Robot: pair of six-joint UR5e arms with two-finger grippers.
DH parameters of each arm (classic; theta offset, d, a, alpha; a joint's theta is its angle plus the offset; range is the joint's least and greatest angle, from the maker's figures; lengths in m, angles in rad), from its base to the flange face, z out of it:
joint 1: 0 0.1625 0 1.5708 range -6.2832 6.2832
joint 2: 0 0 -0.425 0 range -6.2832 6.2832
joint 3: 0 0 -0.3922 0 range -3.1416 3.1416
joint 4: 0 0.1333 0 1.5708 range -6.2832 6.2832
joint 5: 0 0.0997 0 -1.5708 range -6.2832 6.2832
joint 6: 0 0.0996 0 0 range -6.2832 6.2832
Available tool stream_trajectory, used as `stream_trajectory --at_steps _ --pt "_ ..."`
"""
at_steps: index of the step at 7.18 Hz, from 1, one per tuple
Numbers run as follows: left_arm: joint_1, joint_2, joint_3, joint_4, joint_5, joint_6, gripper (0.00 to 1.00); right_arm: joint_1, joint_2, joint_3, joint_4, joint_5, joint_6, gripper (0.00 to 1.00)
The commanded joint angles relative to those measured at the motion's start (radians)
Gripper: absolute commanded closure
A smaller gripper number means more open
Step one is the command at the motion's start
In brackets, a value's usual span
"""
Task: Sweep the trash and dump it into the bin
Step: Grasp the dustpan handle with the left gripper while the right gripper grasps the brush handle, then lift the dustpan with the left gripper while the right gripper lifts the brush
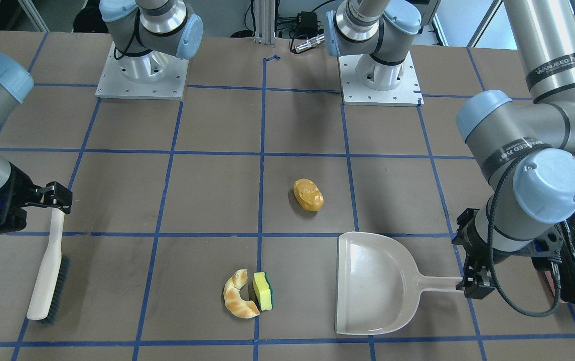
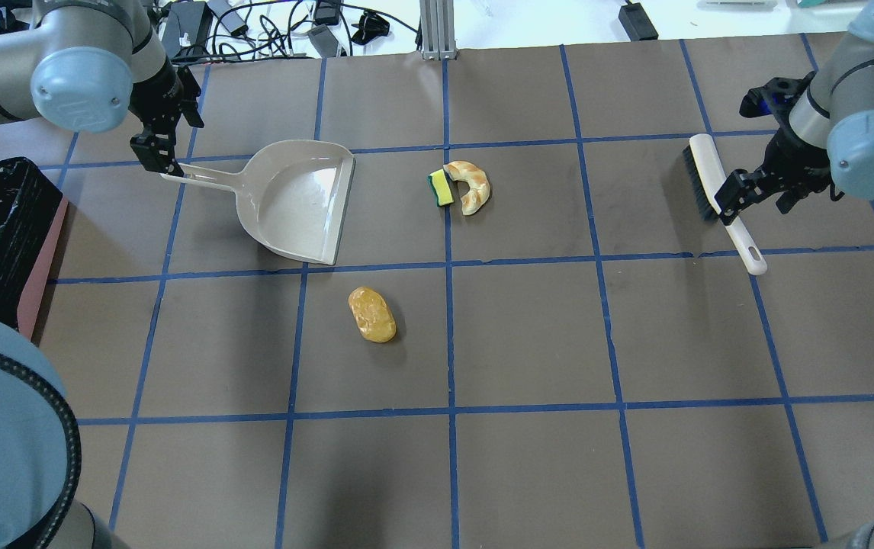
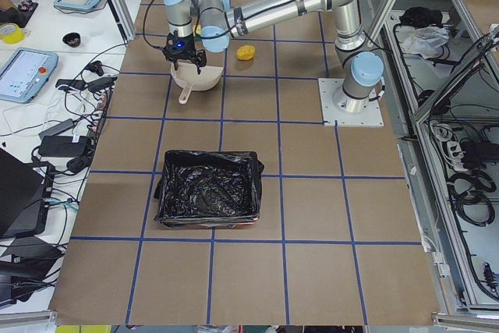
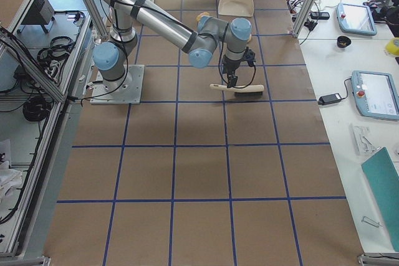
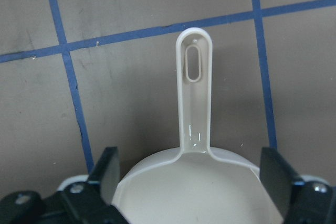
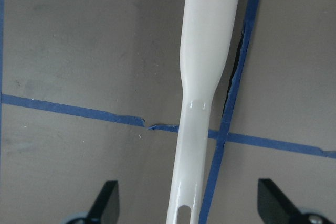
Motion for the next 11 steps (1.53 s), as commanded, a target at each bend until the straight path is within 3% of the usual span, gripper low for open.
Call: stream_trajectory --at_steps 1,6,7,9,10,11 --pt "0.0 -0.081 0.06 0.008 0.027 -0.07 0.09 -0.005 -0.003 0.071 -0.093 -0.057 0.037 0.06" --pt "-0.002 -0.144 0.063 0.006 0.054 -0.155 0.15 -0.003 0.011 0.101 -0.104 -0.059 0.111 0.11" --pt "-0.003 -0.147 0.058 0.006 0.054 -0.17 0.22 -0.003 0.013 0.101 -0.107 -0.054 0.11 0.14" --pt "-0.011 -0.145 0.037 0.006 0.056 -0.179 0.22 -0.003 0.028 0.101 -0.176 -0.053 0.117 0.18" --pt "-0.011 -0.145 0.029 0.006 0.054 -0.191 0.27 -0.003 0.033 0.103 -0.173 -0.046 0.172 0.22" --pt "-0.011 -0.145 0.028 0.004 0.044 -0.192 0.44 -0.003 0.034 0.109 -0.167 -0.046 0.212 0.22"
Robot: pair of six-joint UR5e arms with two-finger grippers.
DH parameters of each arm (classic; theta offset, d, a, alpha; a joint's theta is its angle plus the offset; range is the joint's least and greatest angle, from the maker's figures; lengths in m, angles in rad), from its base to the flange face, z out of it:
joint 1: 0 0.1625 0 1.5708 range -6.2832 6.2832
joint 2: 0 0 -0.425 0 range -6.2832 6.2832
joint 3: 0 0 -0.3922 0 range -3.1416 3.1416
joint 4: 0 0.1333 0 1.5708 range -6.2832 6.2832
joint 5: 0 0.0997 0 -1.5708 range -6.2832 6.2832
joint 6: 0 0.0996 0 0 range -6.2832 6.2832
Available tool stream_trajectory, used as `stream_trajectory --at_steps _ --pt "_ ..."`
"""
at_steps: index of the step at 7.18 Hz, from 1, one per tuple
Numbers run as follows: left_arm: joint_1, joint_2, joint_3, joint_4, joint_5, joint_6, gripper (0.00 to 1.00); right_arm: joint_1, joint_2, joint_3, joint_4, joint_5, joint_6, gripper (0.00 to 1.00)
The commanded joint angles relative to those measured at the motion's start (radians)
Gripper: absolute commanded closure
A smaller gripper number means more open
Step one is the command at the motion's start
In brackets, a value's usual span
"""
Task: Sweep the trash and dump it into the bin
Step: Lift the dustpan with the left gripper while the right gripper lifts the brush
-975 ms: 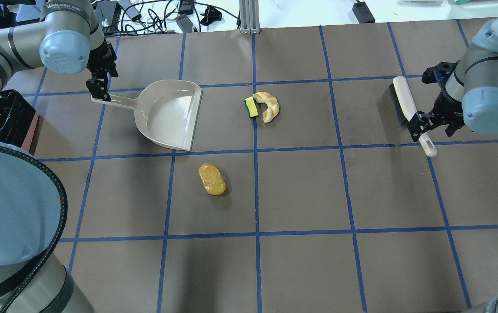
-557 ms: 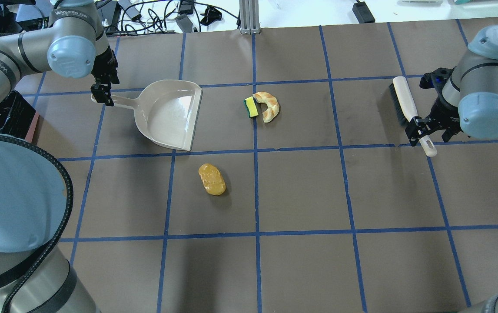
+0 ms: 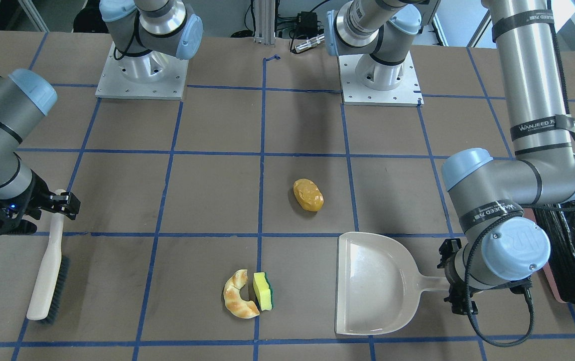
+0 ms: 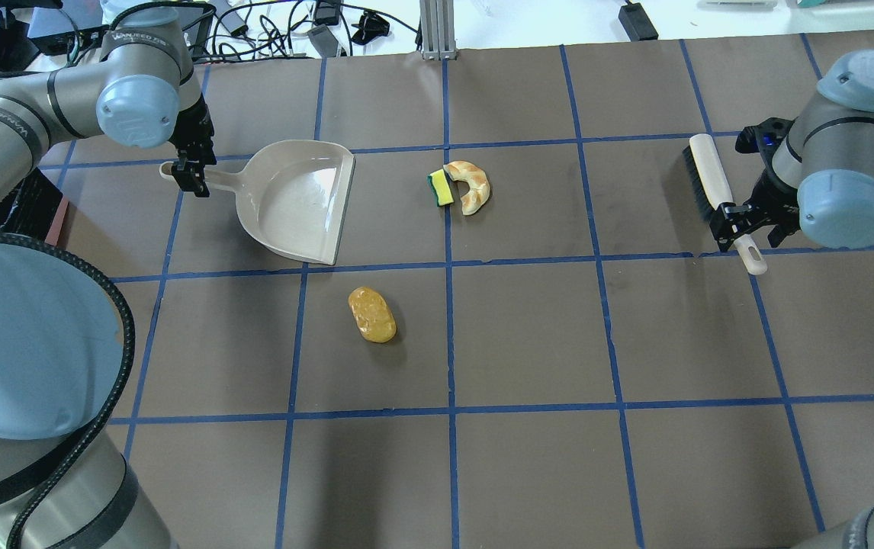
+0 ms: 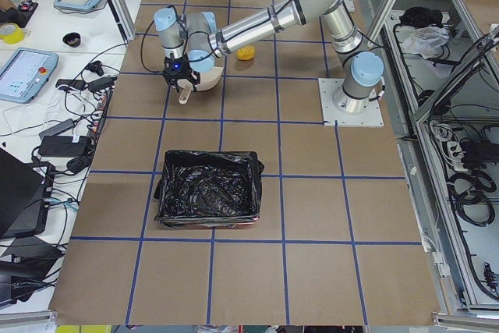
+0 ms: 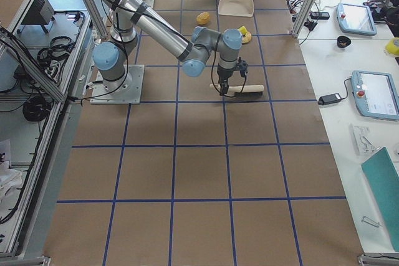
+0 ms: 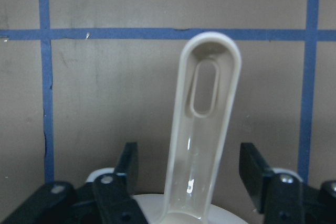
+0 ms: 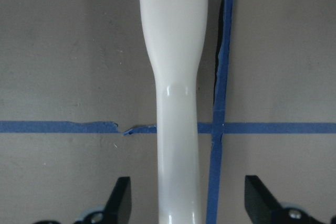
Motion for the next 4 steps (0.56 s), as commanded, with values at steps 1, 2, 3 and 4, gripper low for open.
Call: stream_trajectory --at_steps 1,2,3,4 --pt "-0.001 0.0 -0.009 -0.001 -0.01 -0.005 0.5 0.0 0.002 0.007 0.001 -0.002 0.043 0.21" --pt "-0.001 0.0 -0.009 0.003 -0.016 0.0 0.87 0.0 -0.002 0.007 0.001 -0.008 0.042 0.21" --pt "-0.001 0.003 -0.007 0.008 -0.018 0.0 1.0 0.0 -0.005 0.007 -0.001 -0.007 0.043 0.22" --pt "-0.001 0.003 -0.004 0.008 -0.018 0.0 1.0 0.0 -0.008 0.007 -0.001 -0.01 0.042 0.3"
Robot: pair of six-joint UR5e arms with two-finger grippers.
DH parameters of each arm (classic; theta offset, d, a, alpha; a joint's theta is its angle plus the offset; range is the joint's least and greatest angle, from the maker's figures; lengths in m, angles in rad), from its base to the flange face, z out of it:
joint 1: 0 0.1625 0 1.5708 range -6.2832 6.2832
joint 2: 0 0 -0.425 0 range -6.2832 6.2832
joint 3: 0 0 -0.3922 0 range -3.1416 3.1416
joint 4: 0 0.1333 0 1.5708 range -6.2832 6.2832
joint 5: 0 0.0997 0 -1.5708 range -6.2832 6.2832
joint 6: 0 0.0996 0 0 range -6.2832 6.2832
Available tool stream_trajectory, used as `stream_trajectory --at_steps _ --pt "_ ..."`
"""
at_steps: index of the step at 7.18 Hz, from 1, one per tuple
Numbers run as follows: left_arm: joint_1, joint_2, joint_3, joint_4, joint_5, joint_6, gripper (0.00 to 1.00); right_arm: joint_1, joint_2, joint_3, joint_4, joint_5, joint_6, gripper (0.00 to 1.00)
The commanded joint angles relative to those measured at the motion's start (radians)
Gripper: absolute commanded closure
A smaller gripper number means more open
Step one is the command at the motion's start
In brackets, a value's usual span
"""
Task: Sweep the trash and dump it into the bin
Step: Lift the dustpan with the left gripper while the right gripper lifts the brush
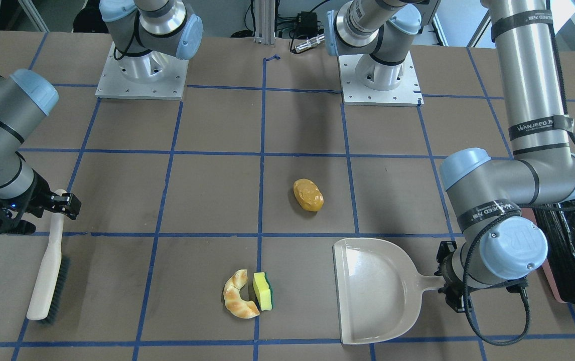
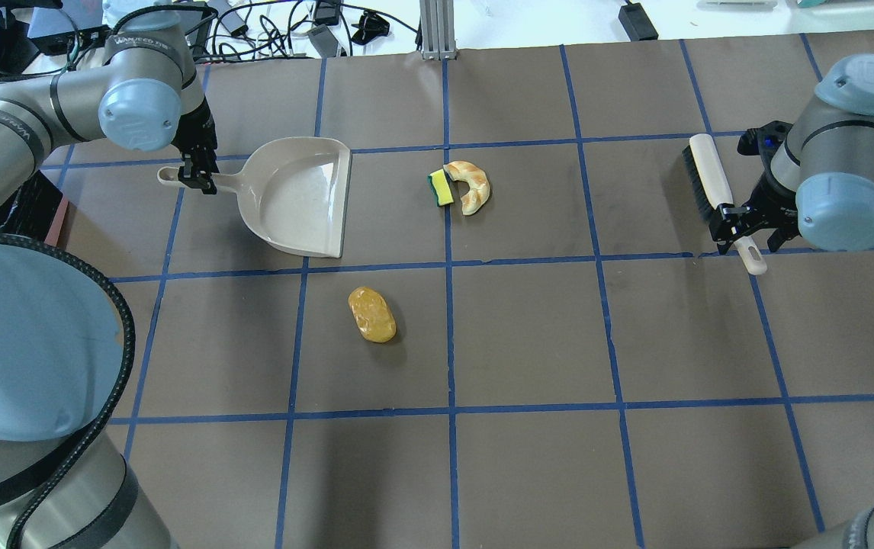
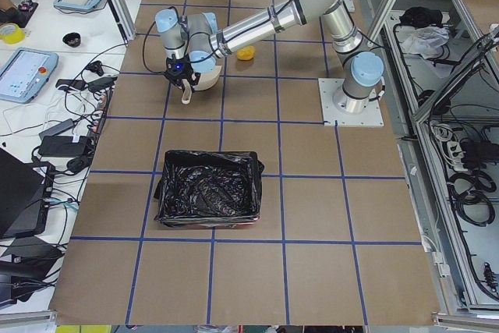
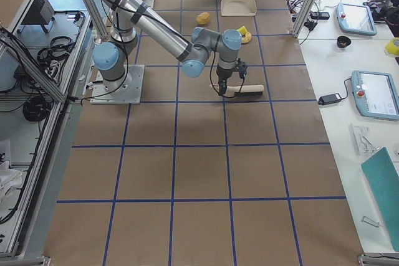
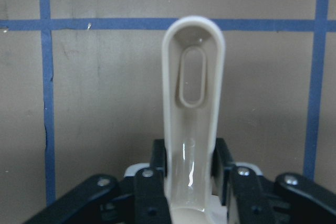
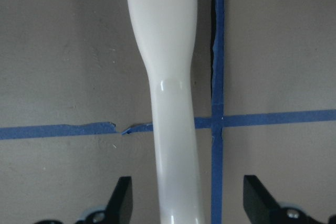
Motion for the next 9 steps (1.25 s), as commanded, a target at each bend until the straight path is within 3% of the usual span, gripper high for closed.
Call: stream_trajectory --at_steps 1,5,8,9 --pt "0.0 0.001 0.007 0.002 0.0 0.007 1.0 0.0 -0.004 0.002 0.001 0.007 0.001 0.38" --pt "-0.003 -0.017 0.082 -0.003 -0.003 -0.035 1.0 0.002 -0.001 0.0 0.0 0.01 -0.003 0.54" --pt "-0.061 -0.071 0.186 -0.072 -0.035 -0.096 1.0 0.002 -0.002 0.0 0.0 0.01 -0.003 0.71" --pt "-0.078 -0.089 0.197 -0.07 -0.049 -0.113 1.0 0.002 -0.004 0.0 -0.002 0.01 -0.003 0.81"
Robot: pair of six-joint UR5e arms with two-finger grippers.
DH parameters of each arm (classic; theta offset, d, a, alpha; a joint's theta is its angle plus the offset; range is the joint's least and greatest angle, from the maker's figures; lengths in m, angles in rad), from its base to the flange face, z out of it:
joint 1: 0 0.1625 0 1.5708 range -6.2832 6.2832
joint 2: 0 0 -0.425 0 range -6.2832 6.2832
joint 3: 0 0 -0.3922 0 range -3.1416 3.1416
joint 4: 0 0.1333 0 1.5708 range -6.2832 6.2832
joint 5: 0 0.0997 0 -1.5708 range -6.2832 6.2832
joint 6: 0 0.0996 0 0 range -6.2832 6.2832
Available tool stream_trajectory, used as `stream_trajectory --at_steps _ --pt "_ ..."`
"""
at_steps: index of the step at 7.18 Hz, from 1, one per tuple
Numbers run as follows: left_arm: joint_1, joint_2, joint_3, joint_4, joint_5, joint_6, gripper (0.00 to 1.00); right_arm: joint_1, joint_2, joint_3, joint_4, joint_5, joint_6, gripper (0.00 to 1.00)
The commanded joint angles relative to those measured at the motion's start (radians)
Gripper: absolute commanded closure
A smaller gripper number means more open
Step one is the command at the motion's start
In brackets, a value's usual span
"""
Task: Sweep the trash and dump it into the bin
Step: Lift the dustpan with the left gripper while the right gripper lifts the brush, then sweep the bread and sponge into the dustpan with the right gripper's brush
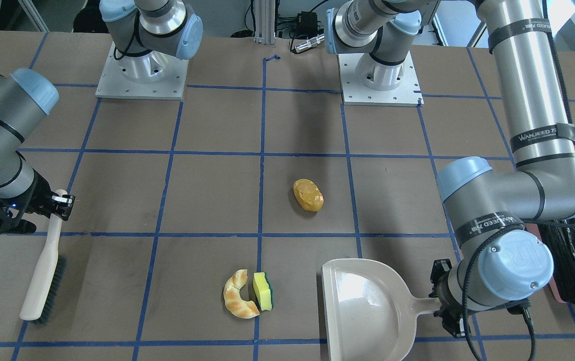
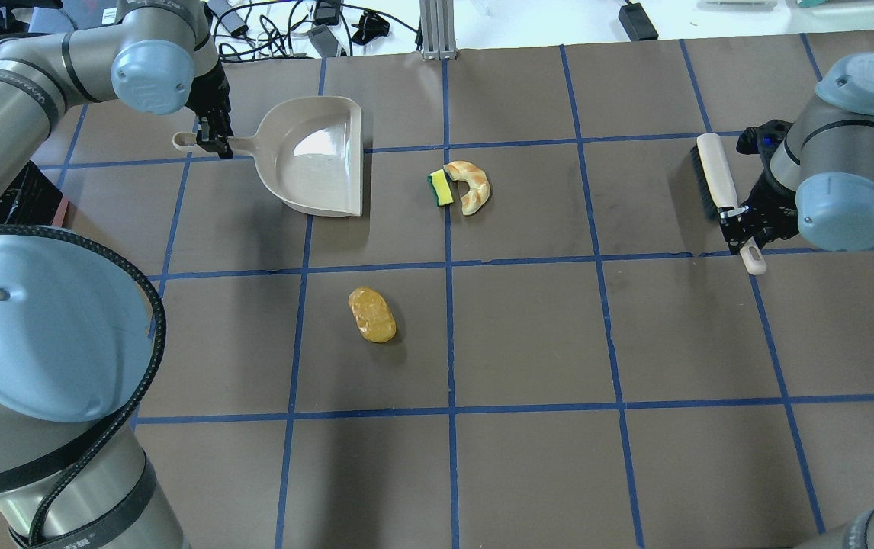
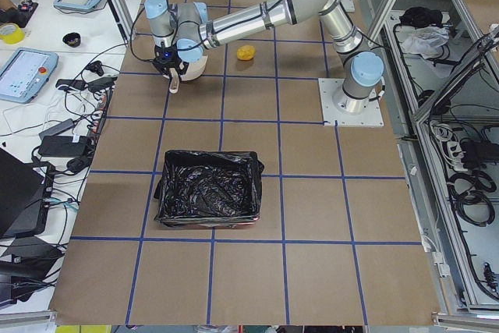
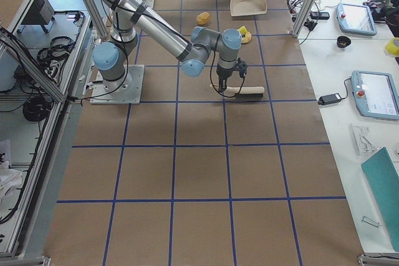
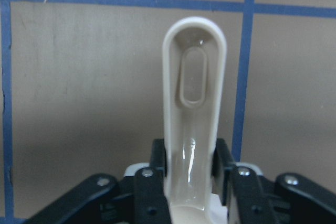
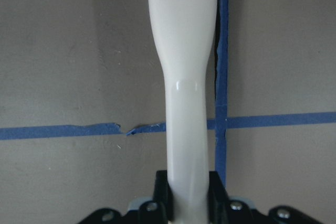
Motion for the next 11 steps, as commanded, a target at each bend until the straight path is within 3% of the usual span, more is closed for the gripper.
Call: stream_trajectory --at_steps 1,3,7,11 --pt "-0.036 -0.042 0.041 -0.011 -0.018 -0.048 1.0 0.001 -0.003 -0.005 -0.001 0.002 0.0 0.82" --pt "-0.059 -0.074 0.087 -0.067 -0.009 -0.104 1.0 0.032 -0.021 -0.012 -0.006 0.002 -0.021 0.82" --pt "-0.102 -0.088 0.129 -0.17 0.014 -0.136 1.0 0.269 -0.051 -0.044 0.003 0.002 0.147 0.81" --pt "-0.131 -0.093 0.124 -0.18 0.035 -0.134 1.0 0.464 0.007 -0.17 0.149 0.002 0.304 0.83"
